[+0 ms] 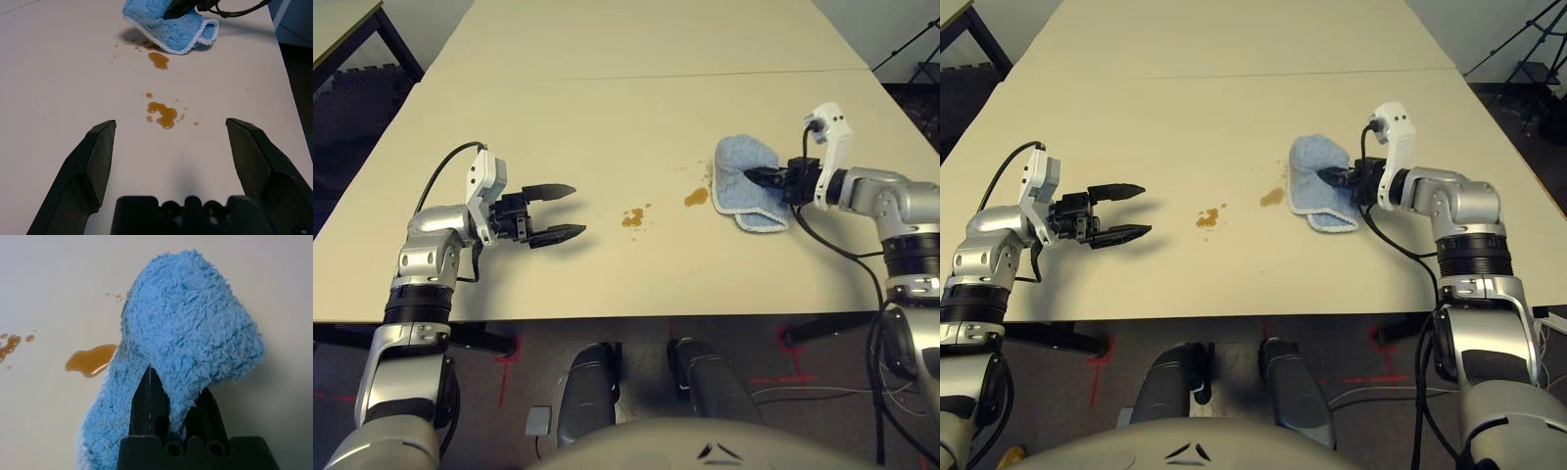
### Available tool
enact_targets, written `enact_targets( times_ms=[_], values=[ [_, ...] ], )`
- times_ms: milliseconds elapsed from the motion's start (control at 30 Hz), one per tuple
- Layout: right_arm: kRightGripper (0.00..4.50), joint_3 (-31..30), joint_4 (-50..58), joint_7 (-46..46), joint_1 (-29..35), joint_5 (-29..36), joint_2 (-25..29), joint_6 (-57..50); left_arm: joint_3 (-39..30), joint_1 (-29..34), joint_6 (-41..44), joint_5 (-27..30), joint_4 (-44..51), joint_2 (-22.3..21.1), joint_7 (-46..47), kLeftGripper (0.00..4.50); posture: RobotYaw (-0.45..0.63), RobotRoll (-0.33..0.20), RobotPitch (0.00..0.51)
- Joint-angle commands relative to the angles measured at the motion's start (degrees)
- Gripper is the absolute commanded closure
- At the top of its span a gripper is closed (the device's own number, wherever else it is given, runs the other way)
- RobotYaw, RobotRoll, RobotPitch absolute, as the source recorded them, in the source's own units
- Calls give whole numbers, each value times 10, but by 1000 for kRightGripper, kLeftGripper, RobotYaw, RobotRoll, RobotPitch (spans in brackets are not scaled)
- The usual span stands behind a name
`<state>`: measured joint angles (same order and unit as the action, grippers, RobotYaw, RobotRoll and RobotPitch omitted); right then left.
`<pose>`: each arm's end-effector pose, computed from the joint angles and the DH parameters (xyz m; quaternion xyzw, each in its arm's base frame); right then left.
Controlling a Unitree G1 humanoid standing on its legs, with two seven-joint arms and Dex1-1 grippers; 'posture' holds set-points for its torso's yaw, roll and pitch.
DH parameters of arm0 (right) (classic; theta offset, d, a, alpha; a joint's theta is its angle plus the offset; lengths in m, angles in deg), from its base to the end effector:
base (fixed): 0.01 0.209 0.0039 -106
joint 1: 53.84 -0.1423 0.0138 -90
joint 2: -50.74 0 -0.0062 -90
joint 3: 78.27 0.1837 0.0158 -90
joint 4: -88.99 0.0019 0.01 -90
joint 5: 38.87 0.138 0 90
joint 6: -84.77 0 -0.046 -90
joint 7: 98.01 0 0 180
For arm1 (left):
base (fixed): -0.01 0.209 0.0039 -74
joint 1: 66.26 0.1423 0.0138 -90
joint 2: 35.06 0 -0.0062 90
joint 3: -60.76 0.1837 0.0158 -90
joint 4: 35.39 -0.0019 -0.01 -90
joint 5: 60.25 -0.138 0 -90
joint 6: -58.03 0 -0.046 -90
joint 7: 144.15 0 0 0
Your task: Wipe the water off the table with a rag.
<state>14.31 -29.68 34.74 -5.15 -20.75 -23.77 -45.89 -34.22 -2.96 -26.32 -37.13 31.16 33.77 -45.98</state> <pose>0.3153 -0.2543 0.1485 0.0369 0.2194 0.3139 0.9230 0.2788 0.2913 0.1365 0.0776 0.0356 -0.5722 0.8157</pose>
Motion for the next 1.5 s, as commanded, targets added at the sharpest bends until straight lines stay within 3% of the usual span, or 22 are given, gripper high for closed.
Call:
enact_targets(
  times_ms=[33, 667, 1500],
  values=[
    [4476, -18, -21, 2, -4, -24, -6, 32, 4, 1, 1, -2, 5, -6, -1, 0, -208, 0, 133],
    [4477, -101, -20, 2, 3, -90, -142, 59, 4, 16, 0, 0, 19, -2, 4, 0, -185, 0, 138],
    [4481, -93, -171, 52, -81, -140, -279, 141, -2, 54, 11, 7, 58, -4, 23, 0, -153, 0, 153]
  ],
)
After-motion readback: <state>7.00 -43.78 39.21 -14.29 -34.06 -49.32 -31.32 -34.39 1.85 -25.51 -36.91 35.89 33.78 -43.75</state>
